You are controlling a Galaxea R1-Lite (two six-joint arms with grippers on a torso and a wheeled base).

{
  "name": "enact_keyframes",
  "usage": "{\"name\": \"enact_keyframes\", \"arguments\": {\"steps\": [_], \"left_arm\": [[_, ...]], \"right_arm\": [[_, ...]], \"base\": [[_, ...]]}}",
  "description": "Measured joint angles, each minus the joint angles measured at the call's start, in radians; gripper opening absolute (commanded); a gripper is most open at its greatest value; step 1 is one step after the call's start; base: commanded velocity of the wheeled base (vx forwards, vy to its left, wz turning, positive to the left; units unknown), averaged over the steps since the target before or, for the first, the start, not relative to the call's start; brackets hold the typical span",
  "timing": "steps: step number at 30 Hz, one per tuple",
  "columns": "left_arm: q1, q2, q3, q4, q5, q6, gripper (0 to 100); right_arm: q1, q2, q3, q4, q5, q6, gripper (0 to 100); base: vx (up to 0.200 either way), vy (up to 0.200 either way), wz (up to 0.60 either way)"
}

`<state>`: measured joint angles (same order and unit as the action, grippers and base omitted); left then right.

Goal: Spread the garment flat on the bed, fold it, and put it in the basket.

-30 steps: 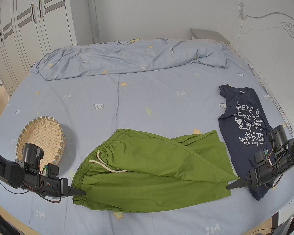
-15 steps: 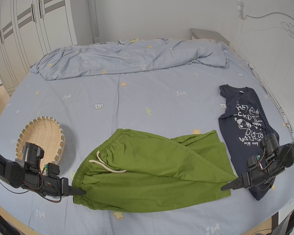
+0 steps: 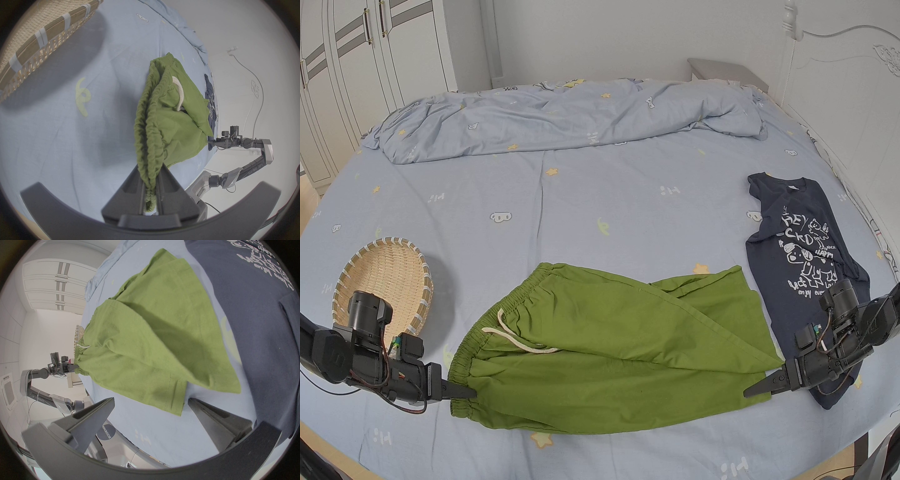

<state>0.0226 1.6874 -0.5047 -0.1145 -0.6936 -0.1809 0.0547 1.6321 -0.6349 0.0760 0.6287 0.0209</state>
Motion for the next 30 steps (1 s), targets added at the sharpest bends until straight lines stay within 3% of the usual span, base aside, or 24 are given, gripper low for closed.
{"name": "enact_keyframes", "arguments": {"steps": [24,25,30], "left_arm": [[-0.001,0.006,0.0,-0.001,0.001,0.002,0],[-0.001,0.006,0.0,-0.001,0.001,0.002,0],[0.0,0.007,0.0,-0.001,0.003,0.002,0]], "right_arm": [[0.011,0.062,0.006,-0.059,0.013,0.0,100],[0.011,0.064,0.006,-0.059,0.012,-0.001,0],[0.005,0.074,0.005,-0.059,0.005,0.0,0]], "base": [[0.0,0.0,0.0],[0.0,0.0,0.0],[0.0,0.0,0.0]]}}
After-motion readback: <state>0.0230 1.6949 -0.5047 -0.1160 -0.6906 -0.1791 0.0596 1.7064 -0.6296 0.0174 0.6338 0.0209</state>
